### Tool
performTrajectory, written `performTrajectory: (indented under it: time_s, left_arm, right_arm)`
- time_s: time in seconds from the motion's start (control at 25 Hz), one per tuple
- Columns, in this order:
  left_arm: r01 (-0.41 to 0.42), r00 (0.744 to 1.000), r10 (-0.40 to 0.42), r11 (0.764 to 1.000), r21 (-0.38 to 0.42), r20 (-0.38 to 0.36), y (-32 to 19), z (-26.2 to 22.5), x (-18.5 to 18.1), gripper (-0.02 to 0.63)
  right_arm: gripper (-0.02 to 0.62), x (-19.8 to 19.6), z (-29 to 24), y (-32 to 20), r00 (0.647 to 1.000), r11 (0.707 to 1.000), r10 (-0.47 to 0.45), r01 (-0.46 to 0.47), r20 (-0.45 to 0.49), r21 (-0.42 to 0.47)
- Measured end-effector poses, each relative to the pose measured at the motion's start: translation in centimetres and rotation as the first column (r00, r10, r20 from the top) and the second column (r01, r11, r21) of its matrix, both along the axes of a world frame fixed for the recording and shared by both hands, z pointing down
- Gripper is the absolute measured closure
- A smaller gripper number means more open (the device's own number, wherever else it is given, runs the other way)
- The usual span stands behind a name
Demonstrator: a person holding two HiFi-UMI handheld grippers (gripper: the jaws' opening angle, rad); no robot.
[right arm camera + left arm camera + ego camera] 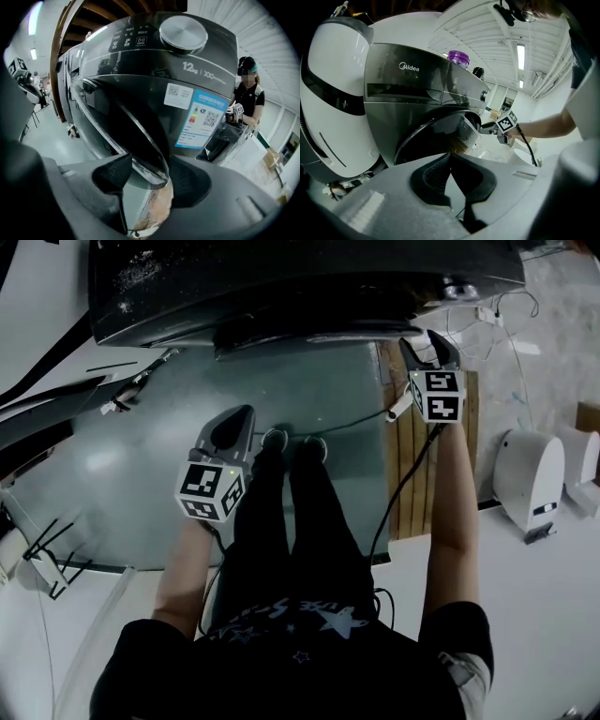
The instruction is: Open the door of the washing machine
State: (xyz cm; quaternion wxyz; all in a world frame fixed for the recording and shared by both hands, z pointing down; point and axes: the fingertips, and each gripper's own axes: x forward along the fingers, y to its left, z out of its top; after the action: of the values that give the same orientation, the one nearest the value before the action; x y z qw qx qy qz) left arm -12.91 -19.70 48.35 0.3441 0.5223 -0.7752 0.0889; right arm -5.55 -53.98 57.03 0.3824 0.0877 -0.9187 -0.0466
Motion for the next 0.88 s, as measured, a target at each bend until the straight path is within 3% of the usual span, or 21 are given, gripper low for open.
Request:
performTrajectory:
  time_s: [0.24,0.64,0.88]
  left_arm:
    - [0.035,0.999,-0.035,0.999,-0.008,0.003,0.2,0.7,0.2,0.595]
    - [0.092,0.996,-0.091,0.995,-0.043,0.011,2.5,0.4,0.8,0.595]
    - [0.042,0.998,-0.039,0.995,-0.088,0.044,4.2,-0.5,0.5,0.595]
  right_arm:
    - [0.347,-1.2,1.1,0.3,0.993,0.995,-0.091,0.093,-0.075,0.032]
    - [0.357,-0.8,1.1,0.1,0.996,0.998,-0.055,0.057,-0.065,0.038]
    - [0.356,-0.2,1.1,0.6,0.997,0.999,-0.012,0.015,-0.071,0.036]
